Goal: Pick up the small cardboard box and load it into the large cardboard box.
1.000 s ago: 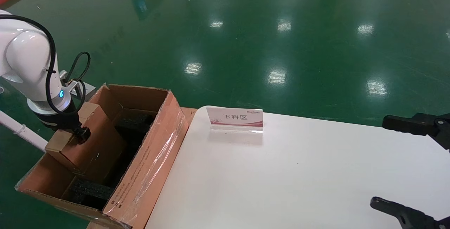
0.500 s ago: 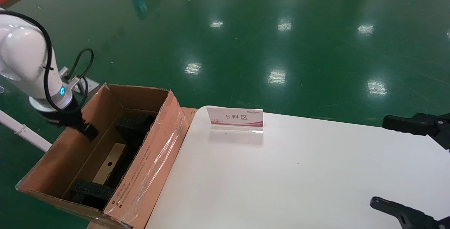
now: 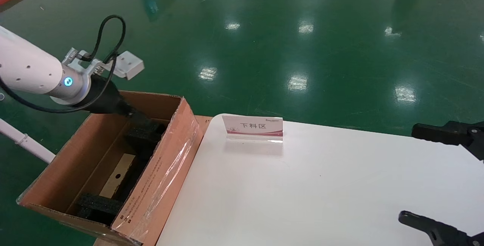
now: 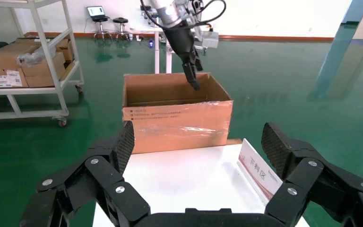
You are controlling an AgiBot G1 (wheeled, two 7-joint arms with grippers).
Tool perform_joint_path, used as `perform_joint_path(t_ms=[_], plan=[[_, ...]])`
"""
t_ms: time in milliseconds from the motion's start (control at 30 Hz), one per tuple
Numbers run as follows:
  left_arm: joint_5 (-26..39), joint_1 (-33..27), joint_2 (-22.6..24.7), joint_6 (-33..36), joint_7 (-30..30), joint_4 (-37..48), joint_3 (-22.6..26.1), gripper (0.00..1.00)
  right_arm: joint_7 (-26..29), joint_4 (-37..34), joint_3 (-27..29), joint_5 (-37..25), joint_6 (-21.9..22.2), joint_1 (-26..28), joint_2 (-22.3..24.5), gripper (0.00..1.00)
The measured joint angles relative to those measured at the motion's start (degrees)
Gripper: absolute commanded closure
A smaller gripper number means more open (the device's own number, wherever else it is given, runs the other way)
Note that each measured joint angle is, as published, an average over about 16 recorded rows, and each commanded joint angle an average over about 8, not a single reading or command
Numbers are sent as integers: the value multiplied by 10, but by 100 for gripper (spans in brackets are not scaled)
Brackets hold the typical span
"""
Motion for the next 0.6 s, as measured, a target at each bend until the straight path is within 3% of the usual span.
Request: perform_joint_path(t_ms=[333, 600], plan=[[-83, -12, -32, -25, 86, -43, -36, 0, 0, 0, 0, 0, 0, 0, 0, 0], [-125, 19, -34, -13, 138, -45, -88, 0, 0, 0, 0, 0, 0, 0, 0, 0]])
